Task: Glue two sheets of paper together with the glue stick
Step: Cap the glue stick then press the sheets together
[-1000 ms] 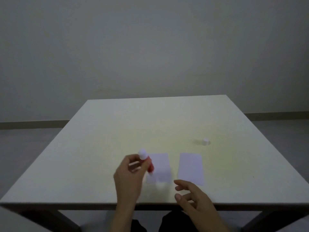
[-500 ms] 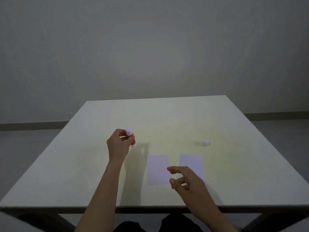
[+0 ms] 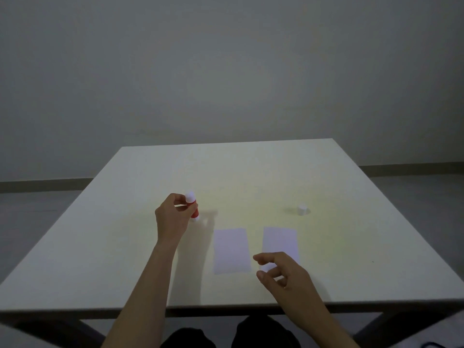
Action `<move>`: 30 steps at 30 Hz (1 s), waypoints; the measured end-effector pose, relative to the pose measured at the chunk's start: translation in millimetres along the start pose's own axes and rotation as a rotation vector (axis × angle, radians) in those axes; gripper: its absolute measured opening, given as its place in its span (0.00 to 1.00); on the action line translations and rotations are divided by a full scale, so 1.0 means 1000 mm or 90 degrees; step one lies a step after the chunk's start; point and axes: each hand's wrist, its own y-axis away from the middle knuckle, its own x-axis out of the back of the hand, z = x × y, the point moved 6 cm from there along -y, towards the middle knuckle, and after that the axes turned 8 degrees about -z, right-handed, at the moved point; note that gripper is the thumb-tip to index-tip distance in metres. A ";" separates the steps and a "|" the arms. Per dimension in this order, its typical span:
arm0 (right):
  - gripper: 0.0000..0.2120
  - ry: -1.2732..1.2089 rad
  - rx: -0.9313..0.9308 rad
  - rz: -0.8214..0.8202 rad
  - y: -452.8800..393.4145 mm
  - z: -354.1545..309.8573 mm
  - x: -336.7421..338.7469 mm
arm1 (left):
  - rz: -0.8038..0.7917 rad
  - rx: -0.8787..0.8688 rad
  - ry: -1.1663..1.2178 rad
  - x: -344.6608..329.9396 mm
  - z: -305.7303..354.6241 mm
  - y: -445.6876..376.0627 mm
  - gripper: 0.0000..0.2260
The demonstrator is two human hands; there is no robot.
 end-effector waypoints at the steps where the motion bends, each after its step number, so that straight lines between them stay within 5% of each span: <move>1: 0.12 0.014 0.009 0.000 -0.001 -0.002 -0.001 | 0.002 -0.003 0.006 0.000 -0.001 0.000 0.05; 4: 0.09 0.146 0.043 -0.011 -0.006 -0.009 -0.011 | 0.012 -0.015 0.031 -0.001 -0.002 0.004 0.08; 10: 0.09 0.625 0.165 0.029 -0.033 -0.041 -0.055 | -0.016 -0.022 0.058 -0.008 -0.006 0.012 0.34; 15: 0.19 0.760 0.161 -0.005 -0.048 -0.036 -0.071 | 0.048 -0.001 0.110 -0.004 -0.024 0.058 0.35; 22: 0.11 0.761 0.264 0.050 -0.034 -0.062 -0.088 | 0.136 0.018 0.188 0.020 -0.027 0.117 0.27; 26: 0.12 0.714 0.264 0.058 -0.031 -0.062 -0.088 | 0.088 0.025 0.235 0.010 -0.017 0.135 0.11; 30: 0.08 0.338 0.176 0.200 -0.034 -0.060 -0.035 | -0.027 0.075 0.264 -0.016 -0.013 0.149 0.07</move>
